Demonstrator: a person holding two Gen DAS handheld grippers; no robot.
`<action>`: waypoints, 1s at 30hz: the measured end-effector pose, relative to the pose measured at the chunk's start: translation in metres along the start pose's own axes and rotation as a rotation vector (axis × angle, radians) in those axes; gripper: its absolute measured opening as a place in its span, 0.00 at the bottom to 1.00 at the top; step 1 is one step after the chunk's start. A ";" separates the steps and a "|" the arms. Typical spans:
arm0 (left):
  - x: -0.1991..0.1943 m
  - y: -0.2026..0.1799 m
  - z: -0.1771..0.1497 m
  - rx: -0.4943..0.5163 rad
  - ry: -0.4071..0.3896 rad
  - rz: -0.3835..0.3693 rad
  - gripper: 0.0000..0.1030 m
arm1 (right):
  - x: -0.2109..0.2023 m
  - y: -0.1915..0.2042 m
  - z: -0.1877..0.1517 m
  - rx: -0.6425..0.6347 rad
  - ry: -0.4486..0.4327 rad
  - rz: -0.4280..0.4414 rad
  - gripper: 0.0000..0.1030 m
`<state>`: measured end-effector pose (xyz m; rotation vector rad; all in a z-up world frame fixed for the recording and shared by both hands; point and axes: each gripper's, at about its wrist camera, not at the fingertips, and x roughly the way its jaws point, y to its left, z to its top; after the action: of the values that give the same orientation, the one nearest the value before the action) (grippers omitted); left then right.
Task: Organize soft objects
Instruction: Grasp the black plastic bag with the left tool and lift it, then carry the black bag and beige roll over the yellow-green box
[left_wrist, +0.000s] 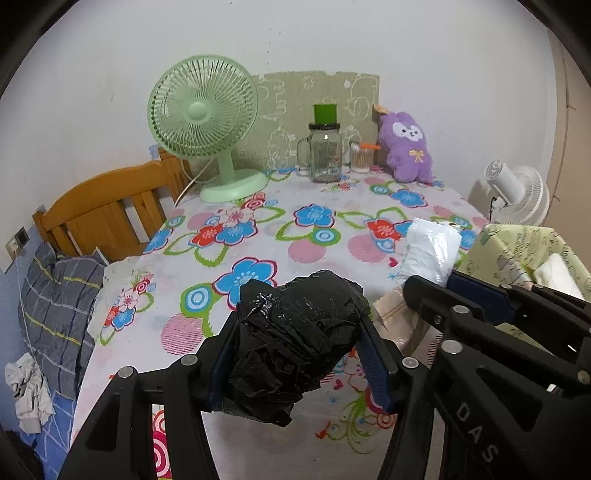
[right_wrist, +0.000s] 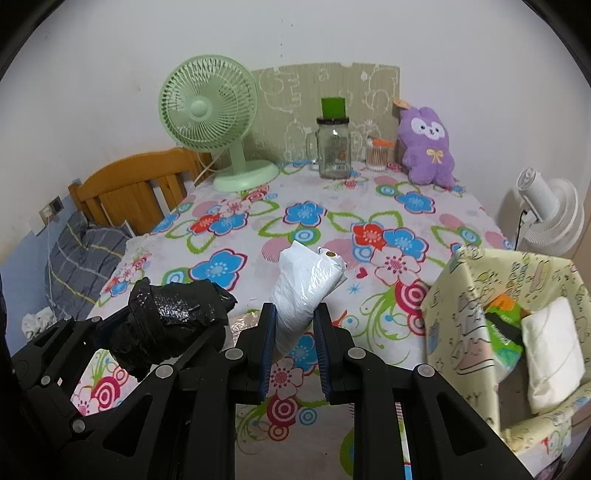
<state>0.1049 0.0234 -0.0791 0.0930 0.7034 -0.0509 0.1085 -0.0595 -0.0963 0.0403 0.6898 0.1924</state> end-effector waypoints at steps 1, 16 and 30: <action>-0.004 -0.001 0.000 0.001 -0.008 -0.002 0.60 | -0.003 0.000 0.000 0.000 -0.005 0.000 0.23; -0.044 -0.011 0.012 0.000 -0.086 0.005 0.60 | -0.051 -0.003 0.010 -0.017 -0.086 0.007 0.23; -0.068 -0.038 0.026 0.015 -0.147 -0.024 0.60 | -0.088 -0.025 0.017 -0.012 -0.144 -0.025 0.23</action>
<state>0.0665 -0.0162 -0.0181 0.0945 0.5571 -0.0855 0.0572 -0.1000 -0.0306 0.0338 0.5454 0.1674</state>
